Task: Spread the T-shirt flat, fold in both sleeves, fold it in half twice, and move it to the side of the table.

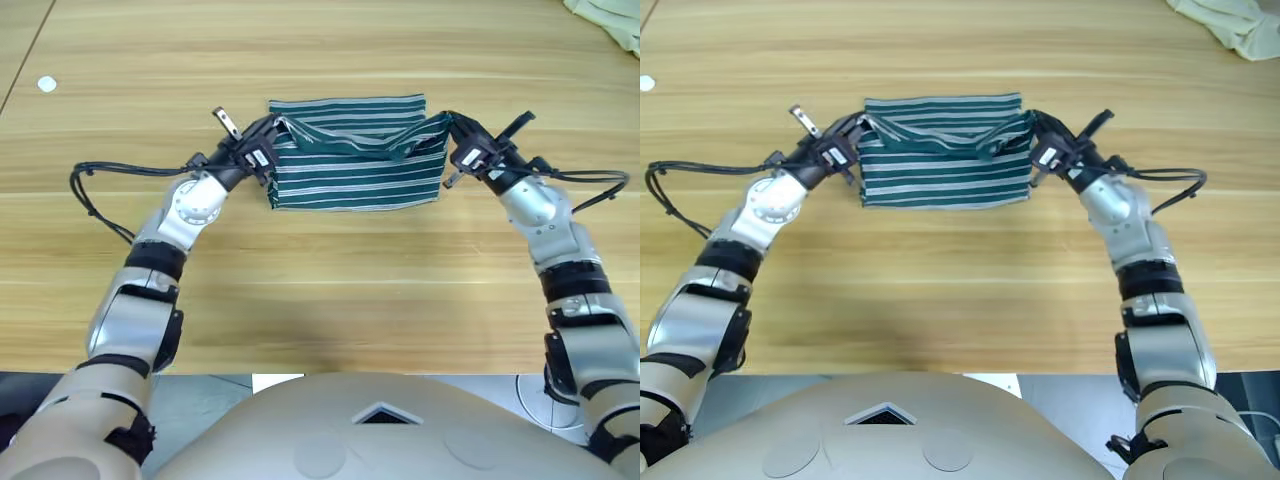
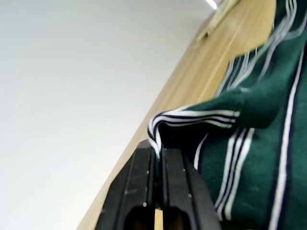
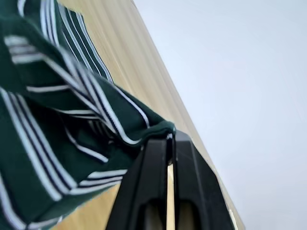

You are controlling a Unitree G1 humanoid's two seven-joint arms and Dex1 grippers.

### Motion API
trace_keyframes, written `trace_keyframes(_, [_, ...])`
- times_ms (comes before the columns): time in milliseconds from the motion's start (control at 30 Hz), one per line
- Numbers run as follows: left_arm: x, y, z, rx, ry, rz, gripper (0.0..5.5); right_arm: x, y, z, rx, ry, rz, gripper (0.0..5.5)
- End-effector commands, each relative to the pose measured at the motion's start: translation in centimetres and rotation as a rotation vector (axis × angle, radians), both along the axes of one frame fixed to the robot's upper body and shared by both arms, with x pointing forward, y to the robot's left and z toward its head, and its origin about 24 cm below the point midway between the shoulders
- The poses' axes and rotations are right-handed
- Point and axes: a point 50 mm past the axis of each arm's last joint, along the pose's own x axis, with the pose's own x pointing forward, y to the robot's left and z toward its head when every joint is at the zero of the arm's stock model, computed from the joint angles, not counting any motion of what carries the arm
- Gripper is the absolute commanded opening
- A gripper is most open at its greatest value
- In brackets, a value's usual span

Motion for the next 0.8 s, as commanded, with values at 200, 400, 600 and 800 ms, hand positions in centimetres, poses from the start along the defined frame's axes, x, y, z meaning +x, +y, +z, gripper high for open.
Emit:
trace_keyframes(200, [3.2, -0.8, 0.4, 0.073, 0.031, 0.120, 0.00, 3.9, 2.1, 0.1, 0.009, -0.022, -0.076, 0.00])
trace_keyframes(400, [4.0, -0.5, 0.2, 0.075, 0.071, 0.228, 0.36, 5.1, 3.6, -0.2, 0.000, -0.004, -0.119, 0.32])
trace_keyframes(600, [4.3, -0.8, -0.2, 0.071, 0.116, 0.280, 1.20, 6.2, 5.0, 0.2, 0.016, -0.004, -0.180, 1.27])
trace_keyframes(800, [5.0, -0.9, 0.4, 0.054, 0.113, 0.350, 2.17, 6.6, 6.9, 0.6, 0.037, -0.029, -0.170, 2.33])
